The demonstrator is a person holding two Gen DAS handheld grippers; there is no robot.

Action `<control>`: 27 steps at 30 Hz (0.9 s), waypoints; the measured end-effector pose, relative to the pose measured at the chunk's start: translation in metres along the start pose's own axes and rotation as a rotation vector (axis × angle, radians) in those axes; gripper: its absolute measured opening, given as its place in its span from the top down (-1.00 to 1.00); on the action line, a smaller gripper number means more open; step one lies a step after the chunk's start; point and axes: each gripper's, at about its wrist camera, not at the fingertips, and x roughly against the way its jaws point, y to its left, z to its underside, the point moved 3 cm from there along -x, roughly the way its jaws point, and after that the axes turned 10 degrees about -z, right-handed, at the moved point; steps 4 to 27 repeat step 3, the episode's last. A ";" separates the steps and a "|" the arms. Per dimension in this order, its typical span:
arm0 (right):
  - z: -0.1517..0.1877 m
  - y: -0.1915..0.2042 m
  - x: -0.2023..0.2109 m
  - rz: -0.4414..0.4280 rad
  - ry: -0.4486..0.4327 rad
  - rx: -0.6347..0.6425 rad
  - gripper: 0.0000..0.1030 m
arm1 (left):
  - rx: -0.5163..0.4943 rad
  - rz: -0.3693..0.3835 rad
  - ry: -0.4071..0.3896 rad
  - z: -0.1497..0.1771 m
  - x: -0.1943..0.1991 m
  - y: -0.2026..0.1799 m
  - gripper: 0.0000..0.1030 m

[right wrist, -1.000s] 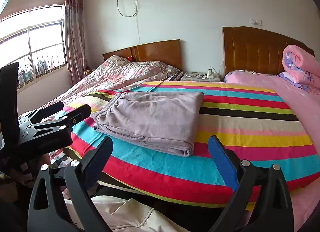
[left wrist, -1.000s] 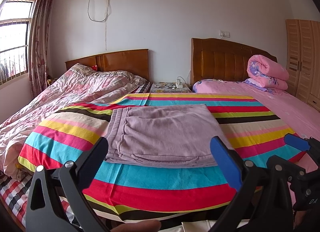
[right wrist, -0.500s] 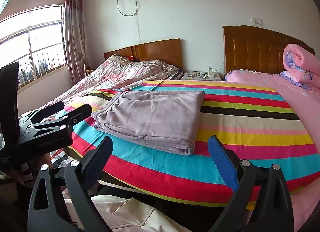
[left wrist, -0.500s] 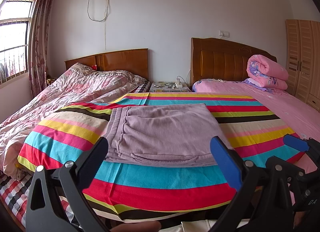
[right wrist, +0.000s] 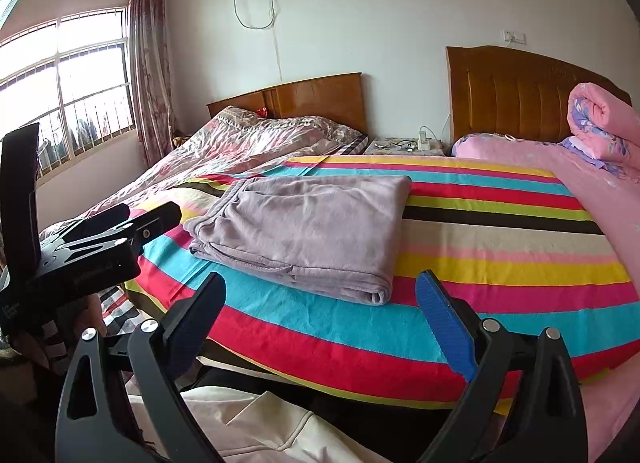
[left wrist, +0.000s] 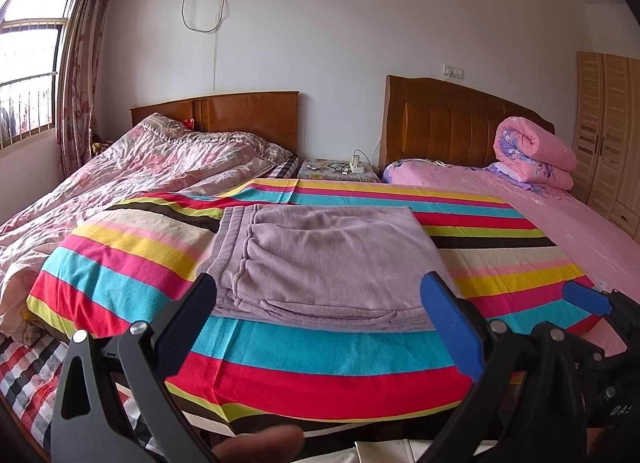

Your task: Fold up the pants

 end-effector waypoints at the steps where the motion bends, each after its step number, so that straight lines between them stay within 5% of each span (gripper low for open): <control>1: 0.000 0.001 0.000 0.000 0.003 0.002 -0.80 | 0.001 -0.001 0.004 0.000 -0.001 0.000 -0.97; 27: 0.001 0.002 0.000 -0.004 0.005 0.004 -0.80 | -0.002 0.002 0.016 0.001 -0.003 0.000 -0.97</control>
